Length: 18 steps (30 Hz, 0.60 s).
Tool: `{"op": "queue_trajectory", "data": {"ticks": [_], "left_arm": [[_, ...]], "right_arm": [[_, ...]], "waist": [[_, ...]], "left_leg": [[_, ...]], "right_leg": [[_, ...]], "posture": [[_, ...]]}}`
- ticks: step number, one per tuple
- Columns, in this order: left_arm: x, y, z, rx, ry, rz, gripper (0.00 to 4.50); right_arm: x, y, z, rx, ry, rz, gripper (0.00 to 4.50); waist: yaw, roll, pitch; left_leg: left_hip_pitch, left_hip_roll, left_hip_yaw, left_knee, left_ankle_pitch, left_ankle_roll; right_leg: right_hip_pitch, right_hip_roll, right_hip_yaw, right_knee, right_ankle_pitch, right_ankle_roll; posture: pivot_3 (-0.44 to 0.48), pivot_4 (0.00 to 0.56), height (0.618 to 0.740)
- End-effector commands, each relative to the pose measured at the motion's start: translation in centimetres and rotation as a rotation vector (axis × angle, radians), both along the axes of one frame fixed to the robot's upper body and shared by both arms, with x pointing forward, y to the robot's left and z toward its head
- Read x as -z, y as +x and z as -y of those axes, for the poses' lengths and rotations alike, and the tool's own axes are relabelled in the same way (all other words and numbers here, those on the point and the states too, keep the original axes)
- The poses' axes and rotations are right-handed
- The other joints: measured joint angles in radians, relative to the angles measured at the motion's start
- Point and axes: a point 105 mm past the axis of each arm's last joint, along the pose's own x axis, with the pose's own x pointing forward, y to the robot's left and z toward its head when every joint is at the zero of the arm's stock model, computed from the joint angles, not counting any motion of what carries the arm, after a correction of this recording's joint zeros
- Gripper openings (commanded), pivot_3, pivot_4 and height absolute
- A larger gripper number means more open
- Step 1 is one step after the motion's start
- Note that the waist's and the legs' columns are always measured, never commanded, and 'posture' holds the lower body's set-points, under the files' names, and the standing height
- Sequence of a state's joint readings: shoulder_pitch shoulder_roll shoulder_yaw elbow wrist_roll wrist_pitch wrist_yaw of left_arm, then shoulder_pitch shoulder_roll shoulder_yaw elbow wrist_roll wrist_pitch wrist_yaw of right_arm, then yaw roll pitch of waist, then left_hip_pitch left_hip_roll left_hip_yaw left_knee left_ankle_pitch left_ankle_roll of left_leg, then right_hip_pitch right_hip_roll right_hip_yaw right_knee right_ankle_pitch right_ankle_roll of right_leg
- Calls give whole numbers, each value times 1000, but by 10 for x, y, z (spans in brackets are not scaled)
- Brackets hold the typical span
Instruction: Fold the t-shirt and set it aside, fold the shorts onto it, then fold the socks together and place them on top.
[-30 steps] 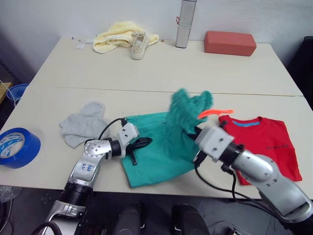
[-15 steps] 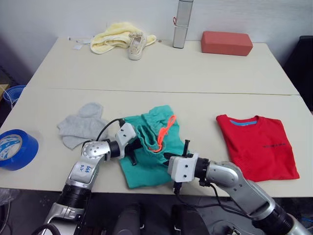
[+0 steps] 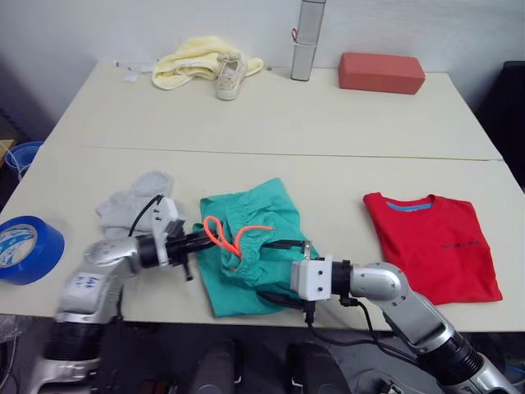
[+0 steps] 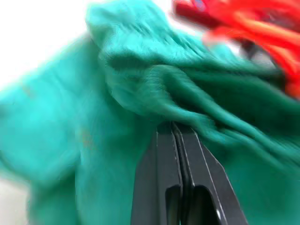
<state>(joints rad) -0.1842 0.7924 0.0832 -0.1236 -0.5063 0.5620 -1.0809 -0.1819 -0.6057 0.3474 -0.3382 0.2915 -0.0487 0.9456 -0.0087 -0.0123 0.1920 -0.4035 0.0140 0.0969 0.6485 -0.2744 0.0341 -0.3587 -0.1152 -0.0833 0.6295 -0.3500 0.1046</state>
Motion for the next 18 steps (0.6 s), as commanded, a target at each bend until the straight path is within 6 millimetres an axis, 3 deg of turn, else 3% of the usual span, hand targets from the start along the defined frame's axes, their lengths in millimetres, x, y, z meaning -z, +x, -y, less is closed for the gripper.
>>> {"op": "queue_trajectory", "data": {"ticks": [1,7,11,13,18], "left_arm": [[-27,-10,-12,48,4,18,0],[-55,-9,-22,51,-15,43,0],[-75,4,9,101,-136,188,0],[-80,10,28,125,-195,235,0],[-64,8,68,241,-189,317,0]], "right_arm": [[-29,-20,27,-120,125,-220,4478],[-40,12,51,72,222,-506,4478],[-15,28,70,199,149,-728,4478],[-13,41,77,257,169,-766,4478],[-4,54,91,328,115,-1065,4478]], "waist": [[4,1,1],[4,1,1],[10,2,1],[9,2,1],[-2,2,1]], "left_leg": [[0,0,0,0,0,0],[0,0,-3,-1,-3,-4],[0,0,-3,-1,-2,-3],[-1,0,-2,0,-1,1],[-2,-1,2,1,0,3]], "right_leg": [[0,0,0,0,0,0],[0,-2,-1,-3,3,-6],[-1,-2,-1,-2,3,-7],[0,-2,-2,-2,3,-7],[-1,-1,-1,-1,4,-5]], "posture": [[0,150,740],[0,150,740],[0,150,740],[0,150,740],[0,150,740]]}}
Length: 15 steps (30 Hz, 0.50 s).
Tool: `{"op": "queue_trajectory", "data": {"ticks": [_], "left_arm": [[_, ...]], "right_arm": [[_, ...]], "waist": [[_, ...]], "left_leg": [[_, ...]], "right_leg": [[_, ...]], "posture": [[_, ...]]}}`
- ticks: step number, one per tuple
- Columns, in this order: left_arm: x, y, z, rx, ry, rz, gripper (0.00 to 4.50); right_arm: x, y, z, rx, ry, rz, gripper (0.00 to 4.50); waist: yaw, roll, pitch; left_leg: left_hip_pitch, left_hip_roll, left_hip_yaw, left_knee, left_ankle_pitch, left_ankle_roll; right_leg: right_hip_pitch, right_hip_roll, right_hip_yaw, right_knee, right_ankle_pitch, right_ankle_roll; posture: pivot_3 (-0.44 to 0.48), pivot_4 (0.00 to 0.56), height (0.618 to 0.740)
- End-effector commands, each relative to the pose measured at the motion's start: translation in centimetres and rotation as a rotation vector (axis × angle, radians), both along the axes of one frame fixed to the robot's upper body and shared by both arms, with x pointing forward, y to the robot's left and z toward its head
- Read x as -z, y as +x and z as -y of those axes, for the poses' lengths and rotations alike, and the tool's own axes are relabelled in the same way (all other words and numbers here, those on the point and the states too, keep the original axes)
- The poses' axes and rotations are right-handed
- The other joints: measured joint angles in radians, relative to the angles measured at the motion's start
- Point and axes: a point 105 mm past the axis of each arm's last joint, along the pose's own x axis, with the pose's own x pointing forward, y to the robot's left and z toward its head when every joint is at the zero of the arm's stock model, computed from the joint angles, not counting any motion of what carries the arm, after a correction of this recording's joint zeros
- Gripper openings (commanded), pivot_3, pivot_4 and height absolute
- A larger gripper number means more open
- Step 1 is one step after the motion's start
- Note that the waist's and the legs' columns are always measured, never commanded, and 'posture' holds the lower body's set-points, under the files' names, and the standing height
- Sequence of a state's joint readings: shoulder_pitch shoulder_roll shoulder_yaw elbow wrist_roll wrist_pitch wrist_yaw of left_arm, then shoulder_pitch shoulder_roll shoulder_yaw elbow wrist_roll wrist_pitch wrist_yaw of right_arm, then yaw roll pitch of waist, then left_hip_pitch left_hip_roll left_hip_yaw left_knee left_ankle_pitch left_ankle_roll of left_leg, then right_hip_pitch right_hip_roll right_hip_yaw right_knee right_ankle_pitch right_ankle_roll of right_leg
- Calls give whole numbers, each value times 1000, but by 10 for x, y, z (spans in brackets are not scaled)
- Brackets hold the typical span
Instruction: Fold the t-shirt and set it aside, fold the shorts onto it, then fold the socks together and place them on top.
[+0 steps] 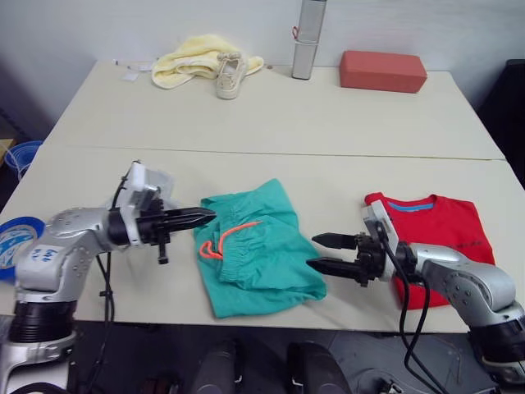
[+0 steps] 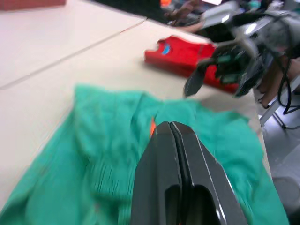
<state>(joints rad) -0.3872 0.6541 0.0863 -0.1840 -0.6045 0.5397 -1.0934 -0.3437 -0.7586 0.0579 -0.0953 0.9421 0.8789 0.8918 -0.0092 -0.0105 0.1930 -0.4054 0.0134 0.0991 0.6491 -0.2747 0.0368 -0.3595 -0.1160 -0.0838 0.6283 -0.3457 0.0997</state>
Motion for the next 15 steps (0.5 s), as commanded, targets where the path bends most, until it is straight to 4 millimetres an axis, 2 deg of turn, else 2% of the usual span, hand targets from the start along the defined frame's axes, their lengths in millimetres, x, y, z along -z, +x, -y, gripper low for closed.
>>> {"op": "queue_trajectory", "data": {"ticks": [1,4,7,11,15], "left_arm": [[7,-4,22,58,28,87,0],[31,-7,31,99,118,103,0],[55,2,26,39,252,108,0],[70,5,12,-20,296,106,0],[75,-6,2,-36,260,75,0]], "right_arm": [[-3,1,10,-7,9,-202,4478],[1,11,13,20,6,-318,4478],[11,17,4,3,-52,-348,4478],[9,22,-18,-42,-32,-386,4478],[19,23,-39,-80,-82,-407,4478]], "waist": [[0,0,0],[1,0,0],[2,0,0],[-5,0,0],[-19,-1,-1]], "left_leg": [[0,0,0,0,0,0],[0,1,0,0,1,0],[0,1,1,0,1,0],[0,1,2,0,1,0],[0,1,1,-1,1,0]], "right_leg": [[0,0,0,0,0,0],[0,1,0,0,0,0],[-1,1,0,0,0,0],[-2,1,2,0,0,0],[-2,0,2,1,0,0]], "posture": [[0,150,740],[0,150,740],[0,150,740],[0,150,740],[0,150,740]]}}
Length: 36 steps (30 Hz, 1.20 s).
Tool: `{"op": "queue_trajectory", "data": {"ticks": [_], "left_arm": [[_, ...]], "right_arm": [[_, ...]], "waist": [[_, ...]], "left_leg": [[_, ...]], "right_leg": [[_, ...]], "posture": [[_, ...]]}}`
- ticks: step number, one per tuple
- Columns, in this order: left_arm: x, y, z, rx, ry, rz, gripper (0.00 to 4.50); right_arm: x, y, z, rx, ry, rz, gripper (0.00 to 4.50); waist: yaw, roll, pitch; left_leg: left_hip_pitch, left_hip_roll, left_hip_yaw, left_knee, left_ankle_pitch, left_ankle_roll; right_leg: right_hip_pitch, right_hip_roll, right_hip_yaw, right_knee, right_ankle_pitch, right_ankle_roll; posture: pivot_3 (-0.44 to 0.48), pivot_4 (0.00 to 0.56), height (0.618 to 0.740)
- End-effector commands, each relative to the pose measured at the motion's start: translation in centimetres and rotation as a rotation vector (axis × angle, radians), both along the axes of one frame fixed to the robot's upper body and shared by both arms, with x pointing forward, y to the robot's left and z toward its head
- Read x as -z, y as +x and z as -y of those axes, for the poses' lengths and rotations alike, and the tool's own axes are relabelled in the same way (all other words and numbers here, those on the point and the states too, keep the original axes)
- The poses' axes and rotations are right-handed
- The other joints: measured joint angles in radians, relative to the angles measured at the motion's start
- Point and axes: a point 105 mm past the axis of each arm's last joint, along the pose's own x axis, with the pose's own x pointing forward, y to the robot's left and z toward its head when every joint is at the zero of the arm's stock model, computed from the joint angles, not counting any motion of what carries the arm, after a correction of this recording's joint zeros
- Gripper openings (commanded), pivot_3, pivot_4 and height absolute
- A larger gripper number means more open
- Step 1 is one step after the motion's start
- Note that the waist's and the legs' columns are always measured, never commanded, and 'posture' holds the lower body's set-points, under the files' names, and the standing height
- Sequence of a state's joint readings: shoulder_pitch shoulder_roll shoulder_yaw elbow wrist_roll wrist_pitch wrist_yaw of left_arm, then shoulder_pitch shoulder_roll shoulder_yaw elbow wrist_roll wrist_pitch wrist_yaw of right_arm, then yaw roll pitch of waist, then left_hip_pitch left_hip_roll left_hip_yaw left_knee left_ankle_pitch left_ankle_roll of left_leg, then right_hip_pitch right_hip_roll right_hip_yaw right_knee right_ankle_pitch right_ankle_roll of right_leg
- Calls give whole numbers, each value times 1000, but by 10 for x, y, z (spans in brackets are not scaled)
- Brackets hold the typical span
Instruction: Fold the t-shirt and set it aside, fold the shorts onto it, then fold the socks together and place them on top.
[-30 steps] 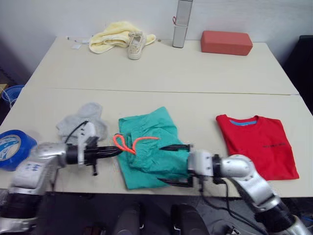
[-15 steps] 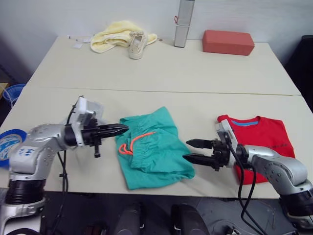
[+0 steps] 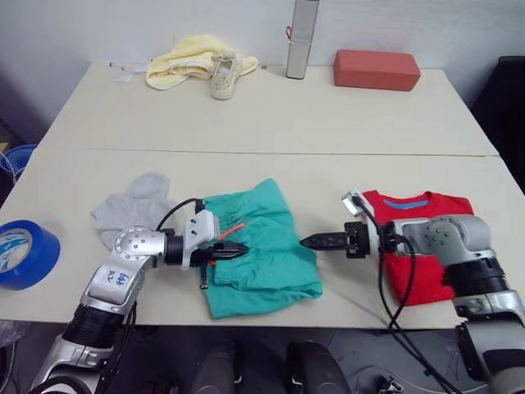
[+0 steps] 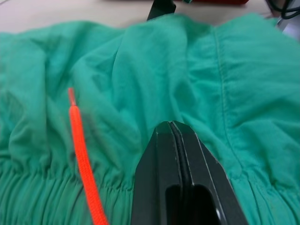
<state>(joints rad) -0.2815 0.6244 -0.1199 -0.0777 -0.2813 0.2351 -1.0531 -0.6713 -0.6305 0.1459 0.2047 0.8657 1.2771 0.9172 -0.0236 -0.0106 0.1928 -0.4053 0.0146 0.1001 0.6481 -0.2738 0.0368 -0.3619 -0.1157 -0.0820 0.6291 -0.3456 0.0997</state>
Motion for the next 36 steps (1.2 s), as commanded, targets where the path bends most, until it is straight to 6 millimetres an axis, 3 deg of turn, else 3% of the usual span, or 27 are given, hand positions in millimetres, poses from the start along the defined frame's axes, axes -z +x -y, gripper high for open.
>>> {"op": "queue_trajectory", "data": {"ticks": [1,5,8,15,19,24,30,36], "left_arm": [[-2,-8,-11,-17,-25,22,0],[0,-10,-21,-38,-23,35,0],[3,-13,-27,-44,-27,39,0],[4,-16,-28,-43,-64,73,0],[2,-16,-27,-37,-80,90,0],[-17,-28,-16,28,-221,14,0],[-48,-17,-4,11,-366,59,0],[-69,-2,13,44,-471,52,0]], "right_arm": [[14,-1,-23,-33,-15,-68,4478],[11,-2,-46,-69,34,-120,4478],[10,-2,-58,-69,65,-156,3903],[14,-11,-71,-106,60,-196,1501],[5,0,-68,-37,106,-178,135],[-23,11,-46,39,178,-45,12],[-67,7,-12,118,322,77,12],[-127,6,55,445,505,328,12]], "waist": [[-11,-2,-1],[-18,-2,-1],[-19,-2,-2],[-17,-2,-2],[-24,-3,-2],[-23,-3,-2],[-4,-3,-2],[-1,-3,-2]], "left_leg": [[0,0,0,0,0,0],[1,1,0,-1,0,-2],[1,1,0,-2,0,-2],[-2,0,1,-2,-1,-2],[-1,0,1,-2,-1,-2],[-3,0,3,-2,-1,-2],[-9,-1,3,-1,-1,-1],[-12,-1,2,0,1,1]], "right_leg": [[0,0,0,0,0,0],[0,0,0,1,0,0],[-1,0,0,1,0,0],[-4,0,1,1,0,0],[-5,0,2,3,0,-1],[-9,-1,4,8,0,-1],[-14,-1,3,10,0,-1],[-14,-1,2,9,1,1]], "posture": [[0,150,740],[0,150,740],[0,150,740],[0,150,740],[0,150,740],[0,150,740],[0,150,740],[0,150,740]]}}
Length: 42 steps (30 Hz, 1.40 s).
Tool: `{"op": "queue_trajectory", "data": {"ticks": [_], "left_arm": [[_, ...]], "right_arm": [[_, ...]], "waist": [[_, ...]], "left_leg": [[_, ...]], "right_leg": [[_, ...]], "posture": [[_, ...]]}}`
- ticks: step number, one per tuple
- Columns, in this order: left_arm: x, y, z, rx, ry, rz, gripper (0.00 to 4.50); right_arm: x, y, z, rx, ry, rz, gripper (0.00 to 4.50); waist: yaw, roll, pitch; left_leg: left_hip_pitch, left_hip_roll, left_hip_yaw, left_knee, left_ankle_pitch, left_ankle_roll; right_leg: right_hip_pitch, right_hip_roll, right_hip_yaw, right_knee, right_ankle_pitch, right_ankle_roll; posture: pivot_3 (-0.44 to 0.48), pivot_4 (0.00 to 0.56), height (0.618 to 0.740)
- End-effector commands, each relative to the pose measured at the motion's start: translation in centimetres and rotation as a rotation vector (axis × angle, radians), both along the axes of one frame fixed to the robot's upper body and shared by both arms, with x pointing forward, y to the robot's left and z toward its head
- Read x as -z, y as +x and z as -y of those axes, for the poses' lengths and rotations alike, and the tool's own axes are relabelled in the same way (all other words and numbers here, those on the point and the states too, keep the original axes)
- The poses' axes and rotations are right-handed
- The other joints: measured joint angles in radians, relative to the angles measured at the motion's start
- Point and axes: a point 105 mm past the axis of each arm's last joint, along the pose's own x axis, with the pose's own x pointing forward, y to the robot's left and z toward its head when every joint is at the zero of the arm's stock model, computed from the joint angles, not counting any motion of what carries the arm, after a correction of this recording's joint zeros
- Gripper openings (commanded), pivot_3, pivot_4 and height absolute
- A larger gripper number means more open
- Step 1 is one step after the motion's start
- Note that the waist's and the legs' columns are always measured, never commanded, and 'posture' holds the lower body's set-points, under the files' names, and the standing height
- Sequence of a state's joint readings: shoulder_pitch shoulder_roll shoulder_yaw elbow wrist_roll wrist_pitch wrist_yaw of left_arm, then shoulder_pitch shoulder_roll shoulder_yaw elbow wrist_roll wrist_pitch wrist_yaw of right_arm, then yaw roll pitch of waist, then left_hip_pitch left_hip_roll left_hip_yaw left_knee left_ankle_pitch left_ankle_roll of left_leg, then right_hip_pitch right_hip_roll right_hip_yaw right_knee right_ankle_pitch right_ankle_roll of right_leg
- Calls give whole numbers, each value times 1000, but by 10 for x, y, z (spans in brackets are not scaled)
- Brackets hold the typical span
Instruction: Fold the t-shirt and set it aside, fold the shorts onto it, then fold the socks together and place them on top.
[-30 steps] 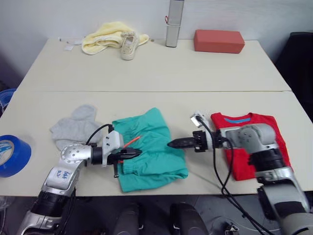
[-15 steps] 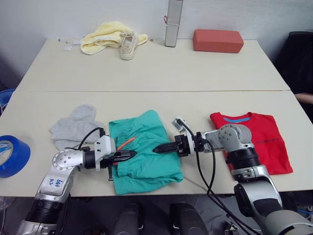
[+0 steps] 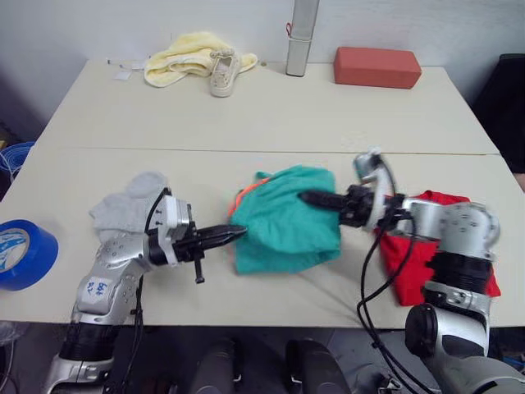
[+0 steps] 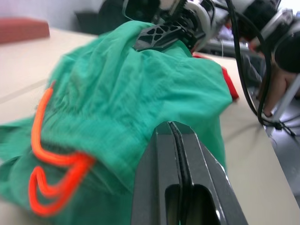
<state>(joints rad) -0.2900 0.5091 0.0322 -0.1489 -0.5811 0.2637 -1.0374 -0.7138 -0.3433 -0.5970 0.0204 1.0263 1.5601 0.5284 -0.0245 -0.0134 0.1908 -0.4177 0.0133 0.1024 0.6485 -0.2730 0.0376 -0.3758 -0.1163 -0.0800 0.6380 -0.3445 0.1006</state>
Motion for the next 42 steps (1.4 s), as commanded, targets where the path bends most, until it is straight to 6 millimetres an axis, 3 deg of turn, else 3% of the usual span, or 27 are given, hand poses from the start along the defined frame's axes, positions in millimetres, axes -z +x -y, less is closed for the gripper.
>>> {"op": "queue_trajectory", "data": {"ticks": [1,5,10,14,16,17,21,26,30,35,42], "left_arm": [[-8,5,5,15,-53,-24,0],[-7,13,12,31,-61,-49,876],[-5,12,28,126,-50,-59,2408],[-5,13,36,172,-49,-52,3680],[-5,12,38,196,-41,-50,4340],[-4,12,38,203,-37,-45,4462],[-1,9,39,243,-11,-47,4462],[-1,8,40,255,-6,-47,4462],[0,6,35,229,0,-38,4462],[1,5,34,217,2,-37,4462],[5,3,31,202,3,-41,4462]], "right_arm": [[-43,-7,36,204,115,172,12],[-71,-27,80,490,197,311,0],[-82,-63,128,824,281,381,0],[-70,-87,149,1030,321,390,0],[-49,-95,163,1167,345,335,0],[-37,-99,169,1228,352,303,0],[17,-104,169,1343,371,113,0],[55,-106,159,1387,395,-31,0],[99,-111,156,1448,342,-265,0],[120,-115,152,1468,221,-386,0],[115,-117,154,1383,-2,-308,0]], "waist": [[0,0,0],[-2,0,0],[3,0,0],[3,0,0],[1,0,0],[-1,0,0],[-1,2,-1],[-4,5,1],[-1,5,1],[-3,5,1],[-2,5,1]], "left_leg": [[0,0,0,0,0,0],[0,0,0,-1,1,0],[-1,0,1,-1,2,0],[-1,0,2,-1,3,2],[-1,0,3,-1,4,2],[-1,0,3,-1,4,2],[0,0,3,-2,5,0],[3,1,5,-2,5,0],[5,1,5,-4,5,0],[5,0,5,-4,4,0],[5,0,5,-5,4,0]], "right_leg": [[0,0,0,0,0,0],[-1,1,0,0,0,0],[-1,2,1,-1,0,0],[-1,2,2,-2,1,2],[0,2,3,-3,1,3],[0,2,3,-3,1,3],[-1,3,4,-2,1,3],[-1,3,7,-2,1,3],[0,2,9,-3,1,2],[0,2,10,-3,0,1],[0,2,10,-4,0,1]], "posture": [[0,150,740],[0,150,740],[0,150,740],[0,150,740],[0,150,740],[0,150,740],[0,150,740],[0,150,740],[0,150,740],[0,150,740],[0,150,740]]}}
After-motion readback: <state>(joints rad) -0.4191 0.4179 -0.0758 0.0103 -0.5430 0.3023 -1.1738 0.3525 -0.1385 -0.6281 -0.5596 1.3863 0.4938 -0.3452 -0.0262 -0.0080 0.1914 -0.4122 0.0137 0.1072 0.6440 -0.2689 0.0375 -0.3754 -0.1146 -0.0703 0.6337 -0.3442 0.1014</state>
